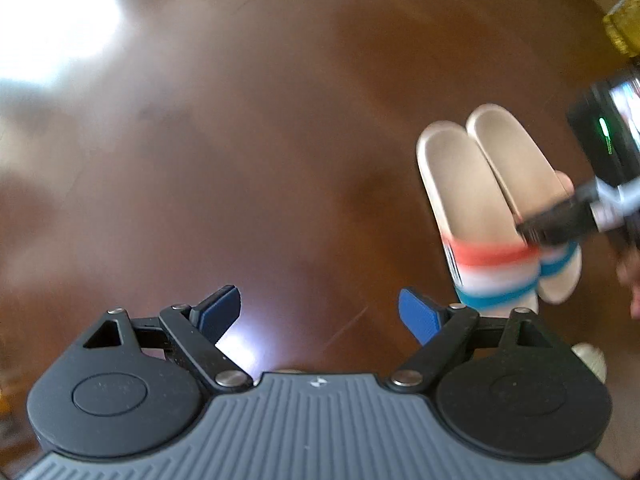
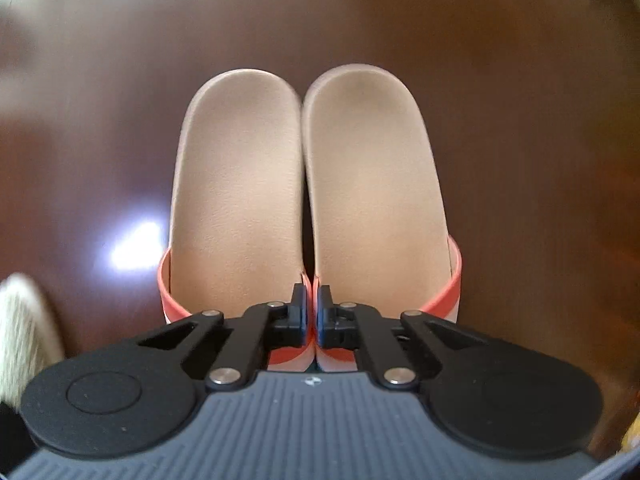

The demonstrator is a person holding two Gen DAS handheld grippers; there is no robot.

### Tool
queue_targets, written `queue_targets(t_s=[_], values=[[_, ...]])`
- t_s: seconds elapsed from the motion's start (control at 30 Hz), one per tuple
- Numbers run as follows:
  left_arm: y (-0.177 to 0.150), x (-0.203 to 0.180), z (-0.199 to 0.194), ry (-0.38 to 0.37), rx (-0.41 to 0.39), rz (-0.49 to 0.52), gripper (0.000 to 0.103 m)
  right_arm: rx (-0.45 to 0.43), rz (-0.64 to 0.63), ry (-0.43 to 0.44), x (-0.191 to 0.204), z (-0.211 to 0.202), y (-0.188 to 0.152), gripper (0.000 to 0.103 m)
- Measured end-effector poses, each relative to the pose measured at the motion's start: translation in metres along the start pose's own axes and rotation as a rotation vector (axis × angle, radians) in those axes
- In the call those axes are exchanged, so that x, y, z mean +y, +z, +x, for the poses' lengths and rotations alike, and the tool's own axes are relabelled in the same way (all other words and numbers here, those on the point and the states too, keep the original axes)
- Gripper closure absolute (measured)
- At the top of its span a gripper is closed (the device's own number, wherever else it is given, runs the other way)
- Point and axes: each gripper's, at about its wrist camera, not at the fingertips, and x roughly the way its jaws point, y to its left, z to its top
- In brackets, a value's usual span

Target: Organize scattered shoes

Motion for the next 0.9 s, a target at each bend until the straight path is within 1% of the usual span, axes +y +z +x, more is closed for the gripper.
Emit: queue_targets(t_s=[0.07, 0.13, 0.17, 0.2, 0.23, 0.27, 0.3, 0.33, 0.37, 0.43, 0.47, 0.57, 0.6, 0.67, 0.7, 0.77, 0.8, 0.83, 0.87, 0.9], values=[[0.018, -0.017, 0.0, 0.003, -0.023, 0.035, 0.015, -0.055, 0.003, -0.014, -0.019, -0.006, 0.021, 0.1], [0.037, -0.034, 0.001, 0.006, -0.047, 0.069, 0.015, -0.132, 0.008, -0.016, -0.039, -0.014, 0.047, 0.1], [0.046, -0.042, 0.0, 0.01, -0.052, 0.087, 0.015, -0.169, 0.004, -0.02, -0.048, -0.017, 0.06, 0.099], [0.054, -0.05, -0.002, 0.017, -0.052, 0.105, 0.015, -0.202, -0.001, -0.029, -0.059, -0.023, 0.075, 0.093], [0.062, -0.056, -0.005, 0.022, -0.052, 0.126, 0.015, -0.227, 0.007, -0.036, -0.068, -0.03, 0.085, 0.092], [0.07, -0.062, -0.01, 0.026, -0.052, 0.15, 0.015, -0.281, 0.053, -0.029, -0.082, -0.046, 0.085, 0.086], [0.078, -0.066, -0.016, 0.034, -0.056, 0.178, 0.015, -0.349, 0.123, -0.012, -0.098, -0.067, 0.081, 0.074], [0.086, -0.07, -0.022, 0.045, -0.062, 0.21, 0.015, -0.383, 0.164, 0.003, -0.105, -0.078, 0.074, 0.067], [0.091, -0.073, -0.026, 0.051, -0.066, 0.228, 0.015, -0.41, 0.205, 0.018, -0.111, -0.088, 0.061, 0.062], [0.115, -0.077, -0.044, 0.074, -0.094, 0.308, 0.015, -0.449, 0.289, 0.045, -0.122, -0.108, 0.024, 0.062], [0.126, -0.077, -0.052, 0.073, -0.107, 0.332, 0.015, -0.446, 0.311, 0.052, -0.124, -0.113, 0.006, 0.062], [0.163, -0.071, -0.06, 0.066, -0.133, 0.393, 0.015, -0.361, 0.309, 0.047, -0.115, -0.113, -0.05, 0.062], [0.177, -0.072, -0.058, 0.056, -0.136, 0.41, 0.015, -0.338, 0.31, 0.046, -0.112, -0.113, -0.061, 0.062], [0.198, -0.075, -0.054, 0.039, -0.14, 0.437, 0.014, -0.305, 0.311, 0.052, -0.106, -0.11, -0.063, 0.061], [0.205, -0.077, -0.049, 0.018, -0.142, 0.454, 0.014, -0.287, 0.303, 0.062, -0.101, -0.107, -0.063, 0.055], [0.227, -0.081, -0.03, -0.053, -0.144, 0.519, 0.014, -0.276, 0.271, 0.06, -0.089, -0.1, -0.061, 0.043], [0.236, -0.086, -0.013, -0.086, -0.137, 0.605, 0.015, -0.286, 0.25, 0.056, -0.082, -0.096, -0.061, 0.043], [0.245, -0.093, 0.009, -0.114, -0.128, 0.727, 0.015, -0.307, 0.228, 0.052, -0.075, -0.092, -0.063, 0.043], [0.249, -0.098, 0.023, -0.13, -0.134, 0.84, 0.015, -0.324, 0.22, 0.049, -0.07, -0.086, -0.063, 0.043], [0.248, -0.101, 0.029, -0.138, -0.152, 0.927, 0.016, -0.335, 0.229, 0.046, -0.066, -0.078, -0.06, 0.047]])
